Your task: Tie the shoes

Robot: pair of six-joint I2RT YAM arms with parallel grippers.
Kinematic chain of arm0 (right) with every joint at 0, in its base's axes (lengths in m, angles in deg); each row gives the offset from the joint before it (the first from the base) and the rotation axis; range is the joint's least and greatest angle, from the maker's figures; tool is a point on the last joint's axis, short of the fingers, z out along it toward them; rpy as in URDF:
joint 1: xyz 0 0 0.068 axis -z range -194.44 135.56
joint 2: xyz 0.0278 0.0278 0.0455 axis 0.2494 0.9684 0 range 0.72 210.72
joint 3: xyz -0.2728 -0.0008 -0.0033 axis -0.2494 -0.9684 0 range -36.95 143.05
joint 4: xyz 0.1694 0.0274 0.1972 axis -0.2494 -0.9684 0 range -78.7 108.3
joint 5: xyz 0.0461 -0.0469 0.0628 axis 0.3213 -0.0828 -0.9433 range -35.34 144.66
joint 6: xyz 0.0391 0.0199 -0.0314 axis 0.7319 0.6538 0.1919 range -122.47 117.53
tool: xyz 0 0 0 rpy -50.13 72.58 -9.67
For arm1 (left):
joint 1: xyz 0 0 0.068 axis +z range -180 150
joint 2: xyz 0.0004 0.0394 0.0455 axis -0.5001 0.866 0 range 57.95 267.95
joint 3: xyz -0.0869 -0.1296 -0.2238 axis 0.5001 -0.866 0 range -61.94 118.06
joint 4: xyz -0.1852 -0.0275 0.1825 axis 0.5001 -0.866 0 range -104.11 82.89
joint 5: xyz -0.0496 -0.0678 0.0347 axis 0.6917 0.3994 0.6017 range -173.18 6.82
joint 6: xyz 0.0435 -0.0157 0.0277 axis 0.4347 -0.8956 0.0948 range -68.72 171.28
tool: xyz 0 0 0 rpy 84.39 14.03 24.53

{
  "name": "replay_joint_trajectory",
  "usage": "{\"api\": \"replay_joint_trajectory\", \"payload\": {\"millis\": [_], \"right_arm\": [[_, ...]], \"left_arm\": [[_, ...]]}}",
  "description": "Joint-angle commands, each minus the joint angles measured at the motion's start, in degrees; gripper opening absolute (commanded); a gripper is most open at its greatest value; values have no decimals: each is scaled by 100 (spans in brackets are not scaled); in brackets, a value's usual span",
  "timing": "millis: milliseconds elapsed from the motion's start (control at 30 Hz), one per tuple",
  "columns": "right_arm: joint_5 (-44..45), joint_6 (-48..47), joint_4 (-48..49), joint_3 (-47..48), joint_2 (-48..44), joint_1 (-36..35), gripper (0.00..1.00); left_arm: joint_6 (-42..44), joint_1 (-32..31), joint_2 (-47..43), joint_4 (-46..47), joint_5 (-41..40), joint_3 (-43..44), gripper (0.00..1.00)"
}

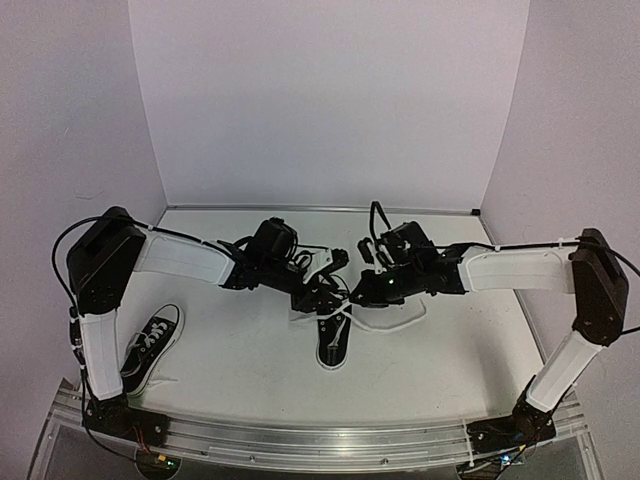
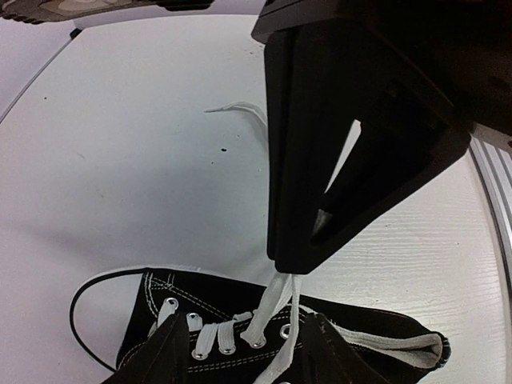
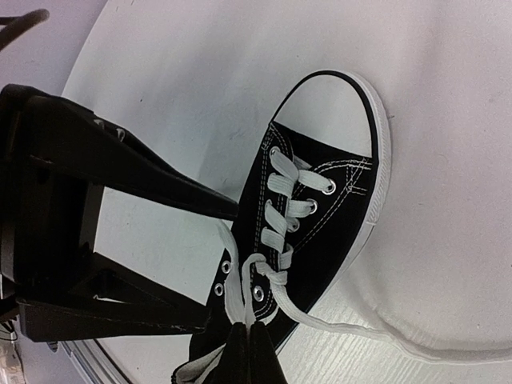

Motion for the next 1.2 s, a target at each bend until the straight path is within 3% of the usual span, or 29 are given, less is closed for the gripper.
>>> {"api": "replay_joint_trajectory", "payload": {"millis": [0,167,333,533,700,767,867,900,1000,1167], "right_arm": [[168,-74,-26,-38,-308,10,0],[189,-73,-43,-39,-319,13,0],[174,-75,-44,-40,-306,13,0],[164,-70,-36,-48,-314,13,0],[134,-22,-36,-48,-314,15,1],[137,34,-43,-57,-333,30,9],[172,214,-45,-213,-505,155,45],[249,311,-49,-322,-636,219,50],[693,674,-111,-797,-1184,396,55],[1848,1228,-733,-1374,-1813,854,51]], "left_arm": [[82,-3,145,-12,399,272,48],[92,-34,311,-141,479,441,52],[70,-44,480,-198,520,568,45],[5,-44,597,-284,538,712,28],[-77,-46,641,-341,607,772,8],[-112,-51,633,-304,603,748,1],[-167,-47,612,-224,577,670,0],[-174,-52,600,-193,566,637,0],[-192,-53,573,-104,550,557,0],[-192,-52,555,-93,524,513,0]]}}
